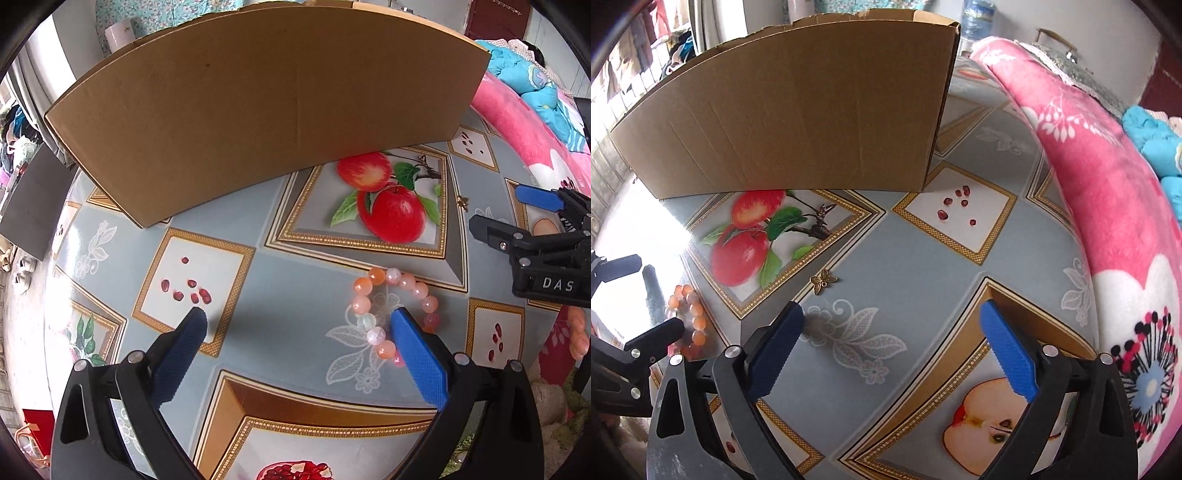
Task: Organize jewelry
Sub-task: 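Move both tools back to the pink bead bracelet on the table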
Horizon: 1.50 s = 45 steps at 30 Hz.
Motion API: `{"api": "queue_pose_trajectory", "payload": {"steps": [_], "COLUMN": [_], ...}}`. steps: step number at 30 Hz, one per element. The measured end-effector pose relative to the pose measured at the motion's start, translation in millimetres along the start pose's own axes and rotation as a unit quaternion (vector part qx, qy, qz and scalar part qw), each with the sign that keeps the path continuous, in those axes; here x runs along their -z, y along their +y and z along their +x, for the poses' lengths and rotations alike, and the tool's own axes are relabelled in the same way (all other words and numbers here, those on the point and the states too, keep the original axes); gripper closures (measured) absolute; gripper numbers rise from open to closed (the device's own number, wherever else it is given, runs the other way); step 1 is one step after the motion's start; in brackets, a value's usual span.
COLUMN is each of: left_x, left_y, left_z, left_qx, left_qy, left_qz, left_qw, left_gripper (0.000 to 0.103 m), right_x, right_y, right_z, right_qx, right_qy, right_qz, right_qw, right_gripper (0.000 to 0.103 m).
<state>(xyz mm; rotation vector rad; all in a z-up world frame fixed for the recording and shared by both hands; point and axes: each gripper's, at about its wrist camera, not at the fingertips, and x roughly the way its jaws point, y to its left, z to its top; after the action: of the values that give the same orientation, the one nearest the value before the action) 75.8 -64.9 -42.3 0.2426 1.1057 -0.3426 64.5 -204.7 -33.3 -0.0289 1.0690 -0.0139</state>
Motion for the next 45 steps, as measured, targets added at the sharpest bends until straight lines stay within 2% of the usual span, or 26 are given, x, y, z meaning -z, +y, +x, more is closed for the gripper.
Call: {"api": "queue_pose_trajectory", "payload": {"steps": [12, 41, 45], "left_x": [2, -4, -4], "left_y": [4, -4, -1], "left_z": [2, -4, -8], "left_qx": [0.006, -0.003, -0.005], "left_qy": [-0.011, -0.006, -0.020], "left_qz": [0.002, -0.006, -0.005], "left_qw": [0.9999, 1.0000, 0.9998], "left_gripper": [0.005, 0.004, 0.006], "right_x": [-4, 3, 3], "right_y": [-1, 1, 0], "right_z": [4, 3, 3], "right_qx": [0.001, 0.008, 0.006], "right_qy": [0.003, -0.014, -0.013], "right_qz": [0.017, 0.039, 0.036], "right_qw": [1.000, 0.999, 0.999], "right_gripper": [0.008, 0.008, 0.008]}}
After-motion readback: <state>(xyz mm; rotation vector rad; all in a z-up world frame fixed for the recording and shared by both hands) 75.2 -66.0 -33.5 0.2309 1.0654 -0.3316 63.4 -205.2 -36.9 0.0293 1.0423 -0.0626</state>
